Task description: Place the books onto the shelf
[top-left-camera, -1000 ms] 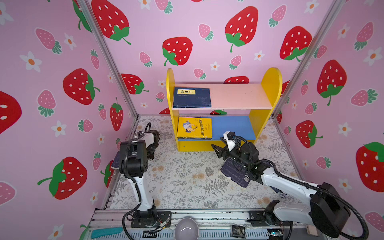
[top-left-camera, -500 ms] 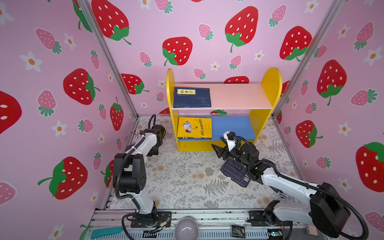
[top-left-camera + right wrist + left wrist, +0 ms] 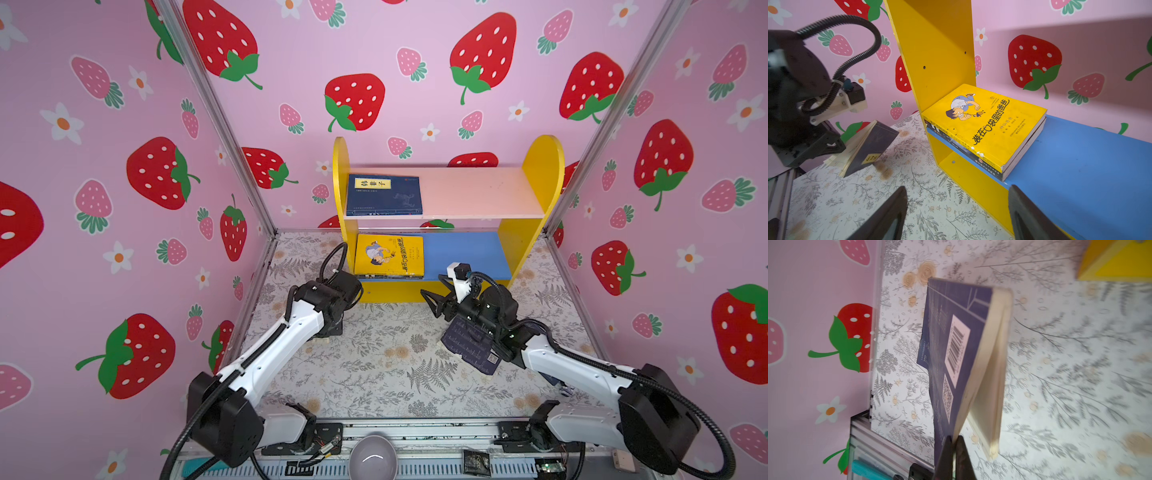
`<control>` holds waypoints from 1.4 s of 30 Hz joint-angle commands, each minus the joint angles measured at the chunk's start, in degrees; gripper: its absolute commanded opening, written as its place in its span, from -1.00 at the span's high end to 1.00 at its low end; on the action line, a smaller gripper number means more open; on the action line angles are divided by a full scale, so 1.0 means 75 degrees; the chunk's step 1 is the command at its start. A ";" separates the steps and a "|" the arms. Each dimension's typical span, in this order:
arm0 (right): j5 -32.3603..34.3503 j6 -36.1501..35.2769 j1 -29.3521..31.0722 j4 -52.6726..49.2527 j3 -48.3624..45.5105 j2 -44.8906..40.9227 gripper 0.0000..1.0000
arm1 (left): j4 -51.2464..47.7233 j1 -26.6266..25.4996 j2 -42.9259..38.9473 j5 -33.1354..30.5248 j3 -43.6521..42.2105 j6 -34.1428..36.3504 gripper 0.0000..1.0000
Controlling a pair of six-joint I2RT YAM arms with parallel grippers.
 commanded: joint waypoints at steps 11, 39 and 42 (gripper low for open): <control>-0.1851 0.1596 -0.0028 0.0380 0.0372 0.0675 -0.63 | 0.2086 -0.1413 -0.0572 0.1943 0.1057 0.0145 1.00; -0.0669 0.1923 0.0487 -0.3164 -0.0201 0.1122 -0.75 | 0.4620 -0.1412 -0.1196 0.3615 -0.2812 -0.1973 -0.52; -0.0761 0.1948 0.0609 -0.3342 -0.0284 0.1143 -0.73 | 0.5858 -0.1405 -0.1202 0.4133 -0.3929 -0.2701 -0.53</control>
